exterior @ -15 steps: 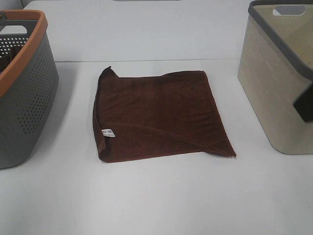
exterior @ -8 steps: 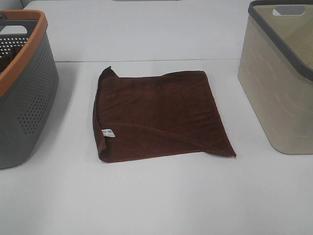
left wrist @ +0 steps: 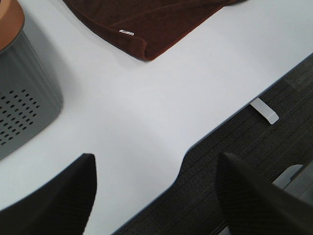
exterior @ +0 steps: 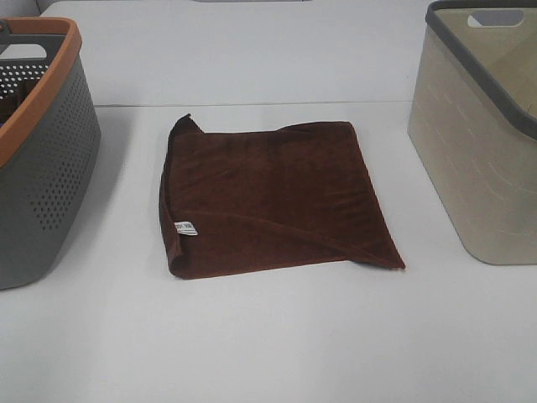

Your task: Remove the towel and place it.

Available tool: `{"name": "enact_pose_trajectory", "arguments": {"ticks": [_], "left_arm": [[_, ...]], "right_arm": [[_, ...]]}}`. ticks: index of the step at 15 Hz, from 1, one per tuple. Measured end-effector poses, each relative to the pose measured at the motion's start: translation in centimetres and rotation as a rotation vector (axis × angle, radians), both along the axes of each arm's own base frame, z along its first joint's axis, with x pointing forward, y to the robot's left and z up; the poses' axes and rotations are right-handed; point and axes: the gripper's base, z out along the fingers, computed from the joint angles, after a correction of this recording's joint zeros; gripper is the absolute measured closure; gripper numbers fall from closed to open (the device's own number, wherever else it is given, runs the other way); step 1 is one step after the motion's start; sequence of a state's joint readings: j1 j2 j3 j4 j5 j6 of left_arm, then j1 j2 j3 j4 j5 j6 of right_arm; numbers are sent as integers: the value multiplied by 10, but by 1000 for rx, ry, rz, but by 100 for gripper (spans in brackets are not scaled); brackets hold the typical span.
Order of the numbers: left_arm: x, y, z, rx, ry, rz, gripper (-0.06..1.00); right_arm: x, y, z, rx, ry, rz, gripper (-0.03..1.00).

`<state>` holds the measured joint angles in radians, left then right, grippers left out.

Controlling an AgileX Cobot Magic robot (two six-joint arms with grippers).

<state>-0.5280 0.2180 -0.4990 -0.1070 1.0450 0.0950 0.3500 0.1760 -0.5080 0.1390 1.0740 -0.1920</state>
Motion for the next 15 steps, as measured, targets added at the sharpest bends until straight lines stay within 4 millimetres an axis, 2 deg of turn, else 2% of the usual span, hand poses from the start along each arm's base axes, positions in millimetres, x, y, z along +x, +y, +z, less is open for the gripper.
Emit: {"name": "enact_pose_trajectory", "arguments": {"ticks": [13, 15], "left_arm": [[-1, 1, 0, -4, -6, 16, 28], [4, 6, 0, -3, -7, 245, 28]], "right_arm": [[-2, -1, 0, 4, -15, 1, 37], [-1, -1, 0, 4, -15, -45, 37]]}}
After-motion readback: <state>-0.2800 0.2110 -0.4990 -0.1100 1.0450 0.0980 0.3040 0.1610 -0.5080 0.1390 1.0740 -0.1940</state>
